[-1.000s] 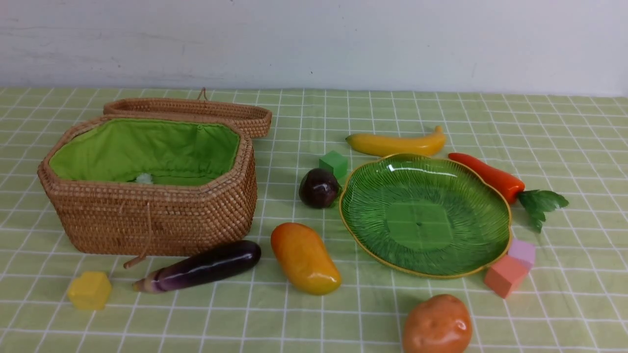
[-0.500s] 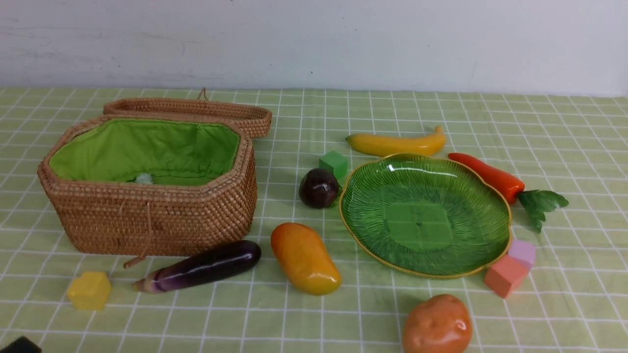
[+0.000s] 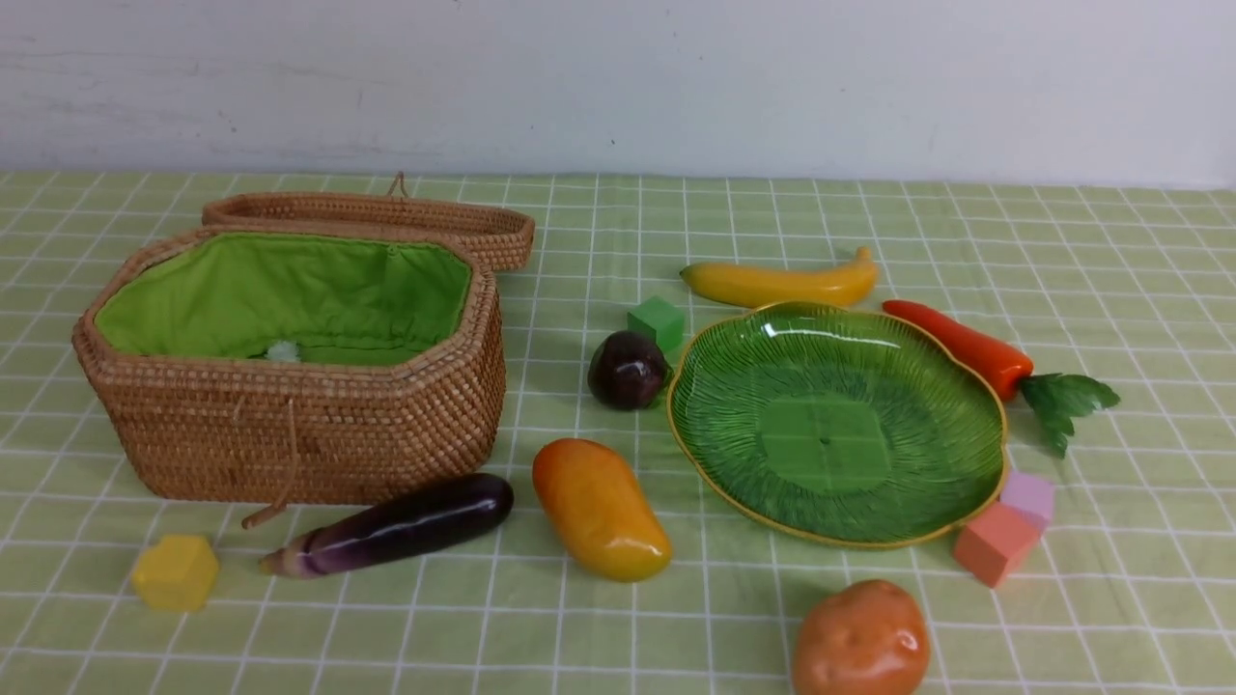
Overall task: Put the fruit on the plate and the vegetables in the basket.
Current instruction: Use the left arm to grab an eggplant and put it into the left basket
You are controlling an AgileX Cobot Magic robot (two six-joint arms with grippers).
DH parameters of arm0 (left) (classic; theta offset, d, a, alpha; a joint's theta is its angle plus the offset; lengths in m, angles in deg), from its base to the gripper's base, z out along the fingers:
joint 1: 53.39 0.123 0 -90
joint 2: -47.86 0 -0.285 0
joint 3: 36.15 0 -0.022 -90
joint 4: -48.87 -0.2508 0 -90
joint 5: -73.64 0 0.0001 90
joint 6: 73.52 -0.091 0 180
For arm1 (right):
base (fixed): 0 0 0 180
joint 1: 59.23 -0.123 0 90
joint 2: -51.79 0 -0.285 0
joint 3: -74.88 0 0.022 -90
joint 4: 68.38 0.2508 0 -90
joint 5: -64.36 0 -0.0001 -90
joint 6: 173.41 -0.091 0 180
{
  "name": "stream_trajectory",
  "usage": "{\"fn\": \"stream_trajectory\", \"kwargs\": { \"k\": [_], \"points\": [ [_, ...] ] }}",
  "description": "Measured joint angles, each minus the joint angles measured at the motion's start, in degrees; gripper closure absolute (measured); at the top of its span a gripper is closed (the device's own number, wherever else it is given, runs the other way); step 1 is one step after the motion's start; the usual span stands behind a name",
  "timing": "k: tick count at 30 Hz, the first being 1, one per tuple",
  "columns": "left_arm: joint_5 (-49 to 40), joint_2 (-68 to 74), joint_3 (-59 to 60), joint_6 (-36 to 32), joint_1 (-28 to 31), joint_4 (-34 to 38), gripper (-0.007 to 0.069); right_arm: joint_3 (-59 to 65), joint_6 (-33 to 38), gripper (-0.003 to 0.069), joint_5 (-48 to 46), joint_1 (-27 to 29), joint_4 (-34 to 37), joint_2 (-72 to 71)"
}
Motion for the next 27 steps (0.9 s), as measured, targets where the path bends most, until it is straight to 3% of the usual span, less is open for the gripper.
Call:
{"fn": "stream_trajectory", "kwargs": {
  "k": [3,10,14,18,23,27],
  "points": [
    [-7.74,0.35,-6.85,-3.74,0.0,-2.3,0.0638,0.25,-3.03,0.0421,3.26,0.0,2.84,0.0],
    [-30.55,12.72,-22.14,-11.87,0.0,-3.94,0.0638,0.25,-16.25,0.0421,16.64,0.0,17.86,0.0],
    [-31.31,19.66,-24.19,-14.51,0.0,-3.94,0.0638,0.02,-18.03,0.0421,20.22,-0.07,20.46,0.0],
    [-32.61,24.28,-25.71,-18.42,0.0,-3.93,0.0638,-5.65,-17.63,0.0421,10.94,-1.72,20.61,2.3],
    [-39.76,32.86,-32.75,-28.05,-6.46,-4.51,0.0638,-25.98,-4.02,0.0487,-14.14,-8.96,20.23,14.72],
    [-44.51,40.7,-40.18,-31.1,-12.36,-7.15,0.0638,-41.45,5.84,0.058,-33.81,-14.71,20.37,26.47]
  ]
}}
